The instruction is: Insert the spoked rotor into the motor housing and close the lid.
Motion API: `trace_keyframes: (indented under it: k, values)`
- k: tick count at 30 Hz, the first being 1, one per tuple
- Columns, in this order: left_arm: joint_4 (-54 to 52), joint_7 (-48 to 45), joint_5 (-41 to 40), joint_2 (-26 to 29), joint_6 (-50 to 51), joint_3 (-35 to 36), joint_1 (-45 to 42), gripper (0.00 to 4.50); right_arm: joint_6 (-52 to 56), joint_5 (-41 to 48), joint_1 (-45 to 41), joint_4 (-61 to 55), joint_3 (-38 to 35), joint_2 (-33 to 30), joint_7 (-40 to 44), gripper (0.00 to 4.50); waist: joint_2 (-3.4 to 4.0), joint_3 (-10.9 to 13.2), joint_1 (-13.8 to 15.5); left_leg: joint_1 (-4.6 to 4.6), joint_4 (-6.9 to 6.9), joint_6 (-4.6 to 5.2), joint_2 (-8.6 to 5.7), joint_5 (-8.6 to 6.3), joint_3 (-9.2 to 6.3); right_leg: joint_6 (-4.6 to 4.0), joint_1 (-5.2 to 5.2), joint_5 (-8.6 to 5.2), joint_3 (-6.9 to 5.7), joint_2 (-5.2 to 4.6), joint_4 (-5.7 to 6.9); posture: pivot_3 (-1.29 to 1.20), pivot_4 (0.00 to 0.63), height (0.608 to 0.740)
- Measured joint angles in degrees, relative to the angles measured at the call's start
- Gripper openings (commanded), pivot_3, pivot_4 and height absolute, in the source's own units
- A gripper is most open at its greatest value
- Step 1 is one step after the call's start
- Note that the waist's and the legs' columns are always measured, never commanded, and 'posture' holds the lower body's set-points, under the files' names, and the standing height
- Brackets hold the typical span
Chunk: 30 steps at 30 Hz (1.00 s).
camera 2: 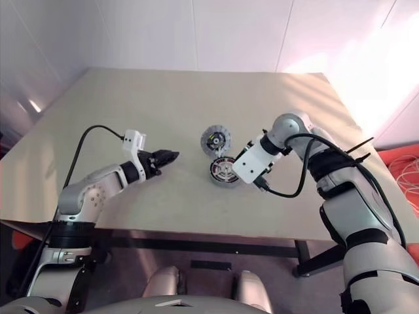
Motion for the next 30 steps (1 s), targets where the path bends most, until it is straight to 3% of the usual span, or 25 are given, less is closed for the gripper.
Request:
trace_keyframes:
  k: [23,27,30]
  values:
    - [-1.42,1.18,-0.04,-0.25,0.00,0.78,1.10,2.02,0.27,-2.92,2.49,5.41,0.50,3.97,-4.18,2.64,-0.04,-0.02,-0.25,0.22,0.00,-0.24,0.05,0.00,0.00,-0.12,0.15,0.07,-0.08,-0.01,0.06,0.00,0.000,0.740]
    - [-1.46,1.27,-0.04,-0.29,-0.03,0.78,1.16,2.02,0.07,-3.49,2.33,6.21,0.42,4.45,-5.54,1.77,-0.04,-0.02,-0.27,0.42,0.00,-0.28,0.10,0.03,0.01,-0.15,0.32,0.10,-0.17,-0.03,0.06,0.00,0.000,0.740]
    - [-1.51,1.30,-0.03,-0.34,-0.06,0.78,1.26,2.02,0.09,-3.86,1.82,6.66,0.15,4.75,-6.37,0.72,-0.04,-0.02,-0.19,0.40,0.00,-0.28,0.09,0.03,0.00,-0.16,0.33,0.10,-0.21,-0.05,0.03,0.00,0.000,0.740]
